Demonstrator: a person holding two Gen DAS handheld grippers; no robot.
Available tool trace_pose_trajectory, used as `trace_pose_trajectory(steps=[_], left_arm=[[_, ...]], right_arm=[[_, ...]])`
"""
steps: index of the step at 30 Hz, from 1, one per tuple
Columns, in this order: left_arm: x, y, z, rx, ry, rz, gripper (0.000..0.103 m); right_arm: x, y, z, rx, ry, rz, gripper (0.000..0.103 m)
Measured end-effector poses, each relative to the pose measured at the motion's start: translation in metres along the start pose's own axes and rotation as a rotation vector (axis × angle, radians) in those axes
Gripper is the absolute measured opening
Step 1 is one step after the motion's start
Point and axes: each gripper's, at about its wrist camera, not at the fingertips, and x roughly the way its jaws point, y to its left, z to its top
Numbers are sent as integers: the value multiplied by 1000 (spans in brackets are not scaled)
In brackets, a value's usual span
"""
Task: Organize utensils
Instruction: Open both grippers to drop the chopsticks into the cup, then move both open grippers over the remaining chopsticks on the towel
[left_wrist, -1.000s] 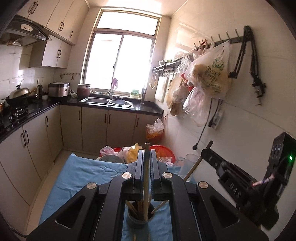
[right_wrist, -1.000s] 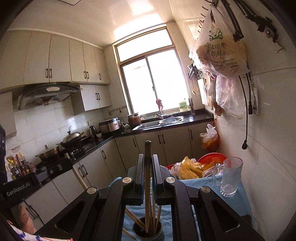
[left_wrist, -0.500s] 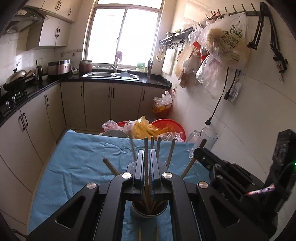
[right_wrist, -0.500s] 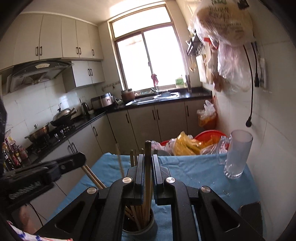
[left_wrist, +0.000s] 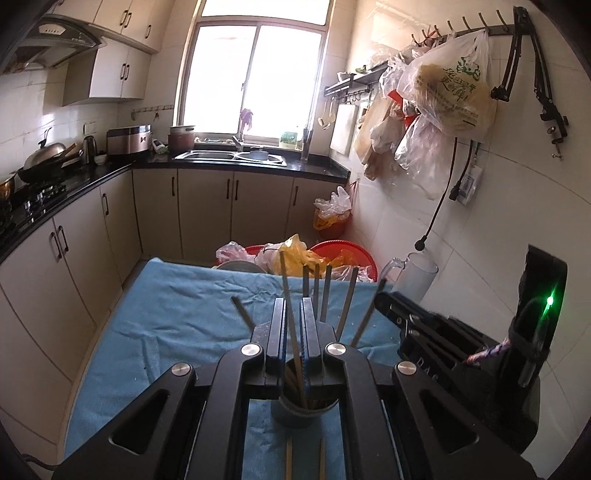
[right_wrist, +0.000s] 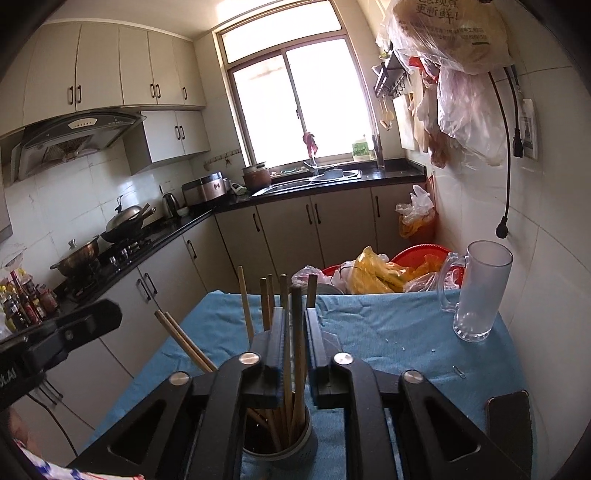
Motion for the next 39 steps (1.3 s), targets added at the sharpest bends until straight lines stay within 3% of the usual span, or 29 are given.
trace_pose_trajectory(steps=[2, 6, 14, 20, 23, 25, 39], left_arm=[[-6, 6, -6, -19, 10, 9, 10], [-17, 21, -17, -55, 22, 32, 27], [-40, 47, -57, -109, 74, 100, 38], [-58, 51, -98, -92, 109, 226, 42], [-73, 52, -121, -110, 89, 326, 50], [-77, 52, -132, -111, 93, 353, 53], [-88, 50, -155, -60, 141, 380, 55]], right_arm=[[-6, 1, 1, -1, -12, 0, 33], [-22, 5, 2, -7, -31, 0, 38], [-54, 9, -20, -8, -22, -17, 52], [-71, 11, -56, 32, 39, -14, 58], [-76, 12, -75, 58, 71, -9, 59], [-79, 13, -87, 72, 90, -11, 60], [-85, 10, -137, 122, 199, -61, 61]])
